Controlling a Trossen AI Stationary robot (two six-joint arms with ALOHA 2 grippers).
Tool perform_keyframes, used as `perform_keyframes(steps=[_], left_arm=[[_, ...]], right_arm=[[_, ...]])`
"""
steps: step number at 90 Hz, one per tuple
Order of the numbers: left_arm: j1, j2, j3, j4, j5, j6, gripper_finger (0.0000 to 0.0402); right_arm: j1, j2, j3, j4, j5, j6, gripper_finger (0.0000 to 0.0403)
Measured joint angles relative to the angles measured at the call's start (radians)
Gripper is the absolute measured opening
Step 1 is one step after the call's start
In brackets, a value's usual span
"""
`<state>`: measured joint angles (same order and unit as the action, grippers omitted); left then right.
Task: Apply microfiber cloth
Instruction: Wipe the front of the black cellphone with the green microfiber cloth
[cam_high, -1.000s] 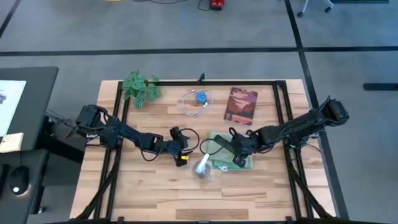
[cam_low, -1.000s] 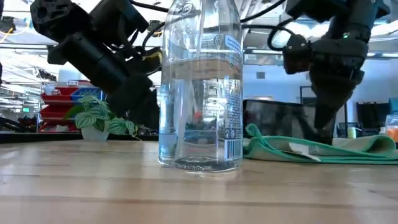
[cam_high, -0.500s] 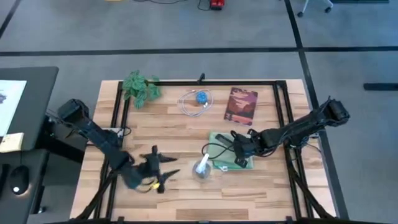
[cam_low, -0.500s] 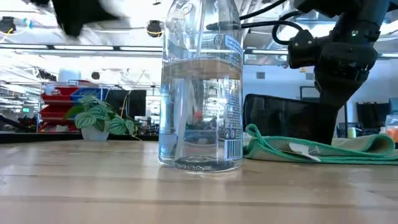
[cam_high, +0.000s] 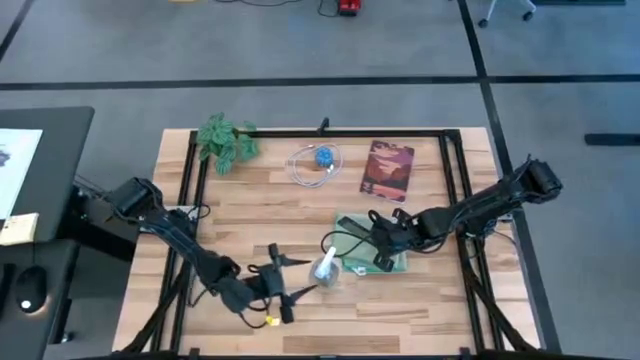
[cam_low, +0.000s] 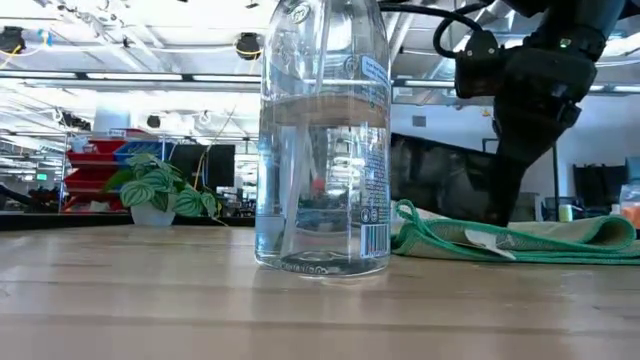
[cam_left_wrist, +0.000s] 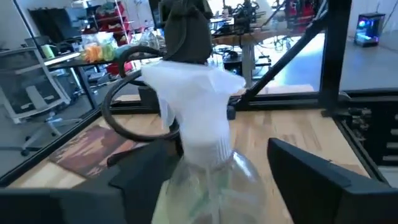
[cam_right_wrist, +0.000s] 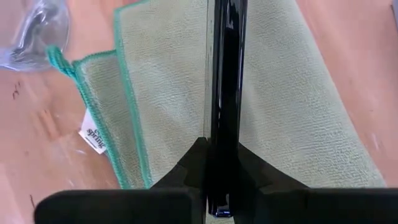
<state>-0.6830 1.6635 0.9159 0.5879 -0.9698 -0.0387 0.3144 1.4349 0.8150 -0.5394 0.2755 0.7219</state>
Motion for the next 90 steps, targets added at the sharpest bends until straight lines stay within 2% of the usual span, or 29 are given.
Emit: perform_keyframes(steps=[13, 26, 37, 49, 52, 63, 72, 77, 90], left_arm=[[0.043, 0.058, 0.042, -0.001, 0.023, -0.047, 0.03], [0.075, 0.088, 0.074, 0.0, 0.019, -0.096, 0.028], [0.078, 0.088, 0.091, -0.005, -0.033, -0.098, 0.0224], [0.068, 0.062, 0.092, -0.086, -0.084, -0.117, 0.0115], [0.061, 0.048, 0.092, -0.126, -0.106, -0.12, 0.0106], [0.027, -0.036, 0.092, -0.335, -0.211, -0.109, 0.0106], [0.002, -0.154, 0.09, -0.597, -0.369, -0.161, 0.0106], [0.0, -0.232, 0.091, -0.791, -0.378, -0.286, 0.0106], [0.026, -0.386, 0.089, -1.38, -0.305, -0.759, 0.0106]], right_arm=[[0.0, 0.0, 0.0, 0.001, 0.0, -0.005, 0.0022], [0.0, -0.001, 0.0, 0.002, 0.0, -0.012, 0.0022], [0.0, -0.001, 0.0, 0.005, 0.0, -0.013, 0.0022], [0.0, -0.001, 0.001, 0.005, 0.0, -0.015, 0.0022], [0.0, -0.001, 0.001, 0.006, 0.0, -0.016, 0.0022], [0.0, -0.001, 0.001, 0.017, 0.0, -0.016, 0.0023], [0.0, -0.002, 0.001, 0.018, 0.001, -0.016, 0.0023], [0.001, -0.002, 0.001, 0.024, 0.0, -0.016, 0.0023], [0.009, -0.002, 0.001, 0.024, 0.002, -0.017, 0.0023]])
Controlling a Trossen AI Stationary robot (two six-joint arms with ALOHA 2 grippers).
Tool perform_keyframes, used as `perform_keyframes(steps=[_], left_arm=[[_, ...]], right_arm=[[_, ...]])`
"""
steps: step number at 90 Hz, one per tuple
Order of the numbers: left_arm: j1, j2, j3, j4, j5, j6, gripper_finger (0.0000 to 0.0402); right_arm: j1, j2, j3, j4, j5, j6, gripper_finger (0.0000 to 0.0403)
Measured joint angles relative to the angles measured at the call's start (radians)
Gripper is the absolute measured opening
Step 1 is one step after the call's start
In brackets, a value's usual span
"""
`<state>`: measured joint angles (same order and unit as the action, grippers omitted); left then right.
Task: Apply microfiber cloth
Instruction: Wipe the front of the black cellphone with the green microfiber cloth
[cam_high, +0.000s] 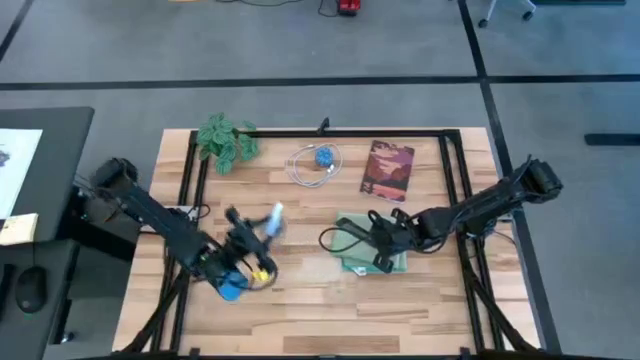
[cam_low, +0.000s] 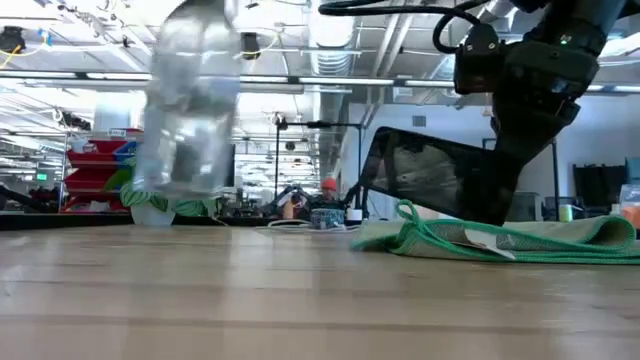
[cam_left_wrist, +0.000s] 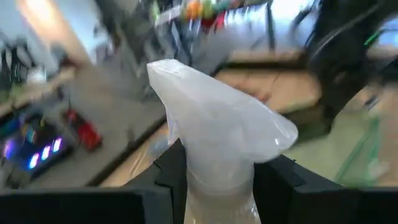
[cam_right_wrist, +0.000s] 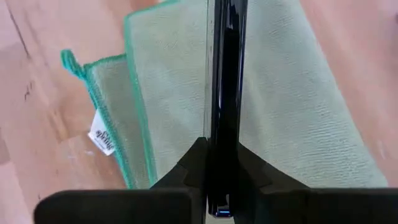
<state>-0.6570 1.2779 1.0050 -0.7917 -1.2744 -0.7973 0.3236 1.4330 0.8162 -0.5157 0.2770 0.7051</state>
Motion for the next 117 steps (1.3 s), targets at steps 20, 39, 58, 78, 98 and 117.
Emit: perform_keyframes(steps=[20, 39, 58, 78, 98, 117], left_arm=[[0.046, -0.117, -0.061, -0.269, 0.047, -0.259, 0.0106], [0.055, -0.19, -0.176, -0.263, 0.033, -0.409, 0.0106], [0.054, -0.244, -0.243, -0.264, -0.01, -0.503, 0.0135], [0.052, -0.321, -0.207, -0.266, 0.079, -0.327, 0.0315], [0.052, -0.411, -0.093, -0.273, 0.145, -0.222, 0.0371], [0.031, -0.36, 0.084, -0.129, 0.143, 0.032, 0.0374]], right_arm=[[0.003, 0.0, 0.0, 0.0, 0.0, -0.002, 0.0023], [0.001, 0.0, 0.0, 0.0, 0.001, -0.003, 0.0023], [0.001, 0.0, 0.0, 0.0, 0.001, -0.006, 0.0023], [0.001, 0.0, 0.0, 0.0, 0.001, -0.007, 0.0023], [0.001, 0.001, 0.0, 0.0, 0.001, -0.007, 0.0023], [0.001, 0.001, 0.0, -0.001, -0.002, -0.006, 0.0023]])
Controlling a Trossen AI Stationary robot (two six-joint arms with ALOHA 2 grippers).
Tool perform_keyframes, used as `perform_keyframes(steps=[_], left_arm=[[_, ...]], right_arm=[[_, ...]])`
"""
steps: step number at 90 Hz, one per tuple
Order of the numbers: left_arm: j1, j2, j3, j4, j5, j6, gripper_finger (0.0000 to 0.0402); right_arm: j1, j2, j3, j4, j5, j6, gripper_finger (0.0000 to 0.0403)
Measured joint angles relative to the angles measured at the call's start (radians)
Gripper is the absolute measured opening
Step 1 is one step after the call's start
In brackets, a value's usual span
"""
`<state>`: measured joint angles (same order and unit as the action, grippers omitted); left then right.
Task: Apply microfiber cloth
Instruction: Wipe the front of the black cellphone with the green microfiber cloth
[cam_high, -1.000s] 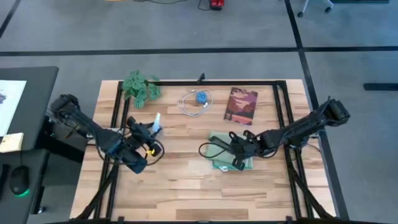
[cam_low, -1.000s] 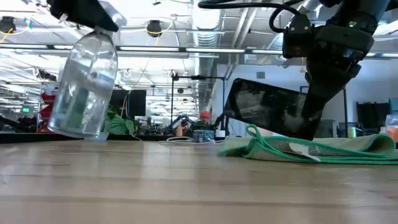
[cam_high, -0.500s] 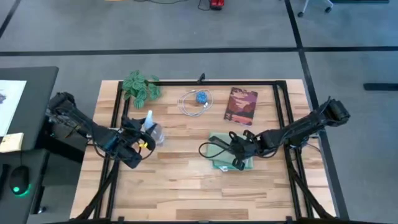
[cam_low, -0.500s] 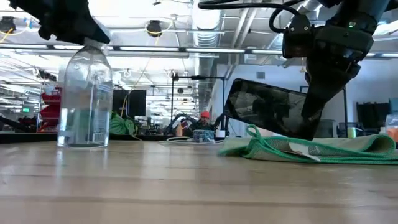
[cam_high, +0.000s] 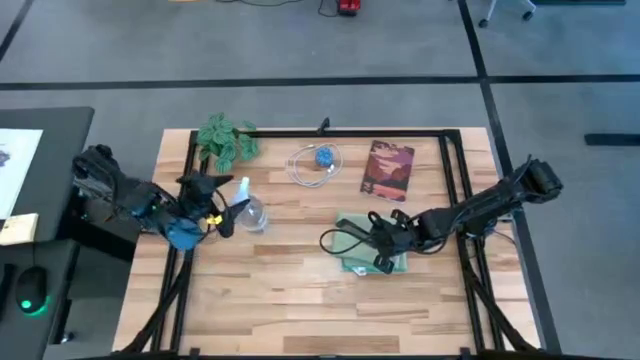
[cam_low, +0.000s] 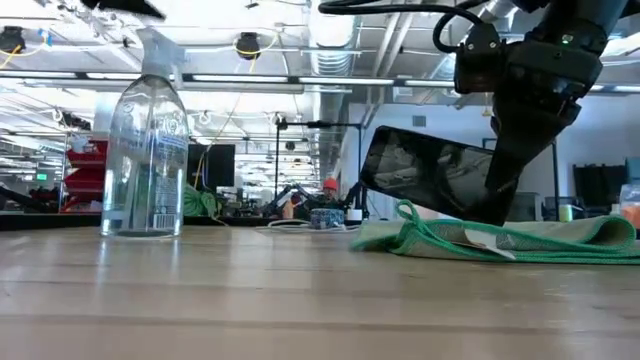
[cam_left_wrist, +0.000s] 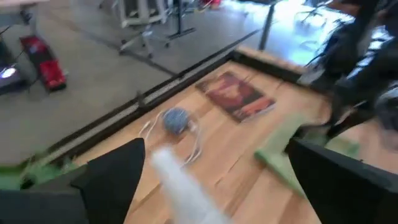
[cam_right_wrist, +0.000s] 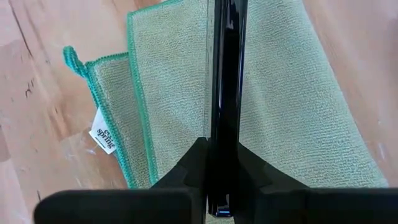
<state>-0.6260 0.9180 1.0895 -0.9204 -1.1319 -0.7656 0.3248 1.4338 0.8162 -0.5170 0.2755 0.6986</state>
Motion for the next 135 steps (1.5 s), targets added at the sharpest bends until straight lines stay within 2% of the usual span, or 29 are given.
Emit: perform_keyframes(steps=[13, 22, 28, 47, 73, 82, 91, 99, 112, 124, 135], left_arm=[[-0.021, 0.117, 0.069, 0.217, -0.004, 0.244, 0.0374], [-0.025, 0.212, 0.071, 0.334, 0.01, 0.34, 0.0374], [-0.025, 0.287, 0.071, 0.375, 0.038, 0.339, 0.0374], [-0.037, 0.531, 0.07, 0.496, 0.066, 0.281, 0.0375], [-0.022, 0.811, 0.09, 0.861, 0.085, 0.285, 0.0375], [0.012, 0.905, 0.089, 0.852, 0.093, 0.256, 0.0375], [0.07, 0.969, 0.089, 0.796, 0.174, 0.213, 0.0371], [0.127, 1.003, 0.064, 0.824, 0.263, 0.244, 0.0358], [0.244, 1.007, -0.058, 1.119, 0.489, 0.411, 0.0329], [0.318, 1.008, -0.154, 1.355, 0.523, 0.561, 0.0309], [0.381, 1.007, -0.187, 1.52, 0.678, 0.64, 0.0292]], right_arm=[[-0.002, -0.008, 0.001, -0.021, -0.019, 0.0, 0.0022], [-0.013, -0.007, 0.04, -0.141, -0.048, 0.004, 0.0022], [-0.017, -0.008, 0.066, -0.197, -0.05, 0.007, 0.0022], [-0.02, 0.001, 0.042, -0.193, -0.066, 0.013, 0.0022], [-0.028, 0.025, 0.013, -0.175, -0.098, 0.005, 0.0022], [-0.028, 0.025, 0.013, -0.168, -0.1, -0.025, 0.0022], [-0.029, 0.023, 0.013, -0.166, -0.117, -0.056, 0.0022], [-0.029, 0.022, 0.013, -0.164, -0.134, -0.094, 0.0022], [-0.038, 0.022, 0.013, -0.159, -0.162, -0.165, 0.0023], [-0.062, 0.022, 0.013, -0.157, -0.198, -0.208, 0.0023], [-0.087, 0.022, 0.013, -0.15, -0.221, -0.255, 0.0023]])
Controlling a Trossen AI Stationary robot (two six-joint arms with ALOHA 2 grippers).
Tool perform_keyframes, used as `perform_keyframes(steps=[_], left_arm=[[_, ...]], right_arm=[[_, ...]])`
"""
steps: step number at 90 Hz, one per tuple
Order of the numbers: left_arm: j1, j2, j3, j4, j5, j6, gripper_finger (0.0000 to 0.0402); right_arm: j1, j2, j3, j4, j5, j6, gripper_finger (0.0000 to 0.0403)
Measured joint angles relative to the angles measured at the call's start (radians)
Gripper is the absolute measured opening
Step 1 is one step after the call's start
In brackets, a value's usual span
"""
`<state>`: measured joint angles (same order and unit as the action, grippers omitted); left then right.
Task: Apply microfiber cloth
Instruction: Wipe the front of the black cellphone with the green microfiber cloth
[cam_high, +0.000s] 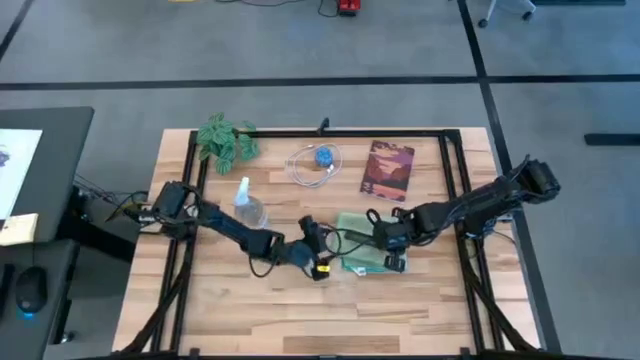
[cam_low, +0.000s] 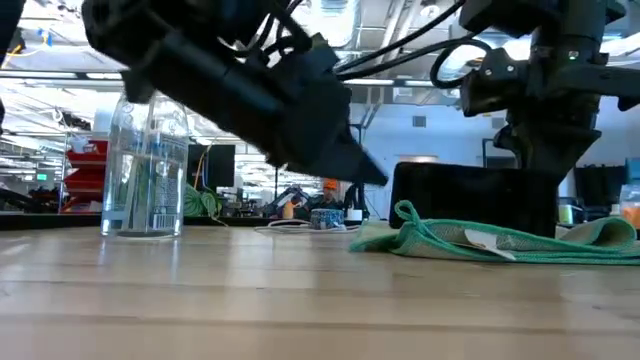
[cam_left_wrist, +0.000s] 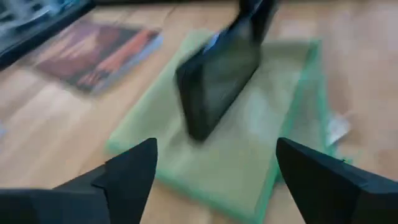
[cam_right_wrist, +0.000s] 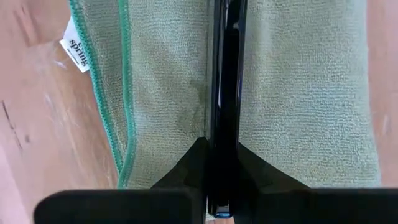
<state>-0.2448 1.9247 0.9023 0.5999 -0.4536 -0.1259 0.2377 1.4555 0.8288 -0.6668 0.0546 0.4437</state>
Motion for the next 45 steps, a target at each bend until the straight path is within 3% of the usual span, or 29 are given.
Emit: perform_keyframes(steps=[26, 45], left_arm=[[0.114, 0.066, -0.003, 0.061, 0.268, 0.027, 0.0241], [0.117, 0.146, -0.001, 0.172, 0.287, 0.011, 0.022]], right_arm=[[-0.044, 0.0, -0.001, 0.035, -0.052, -0.112, 0.0024], [-0.057, 0.0, -0.002, 0.043, -0.069, -0.13, 0.0024]])
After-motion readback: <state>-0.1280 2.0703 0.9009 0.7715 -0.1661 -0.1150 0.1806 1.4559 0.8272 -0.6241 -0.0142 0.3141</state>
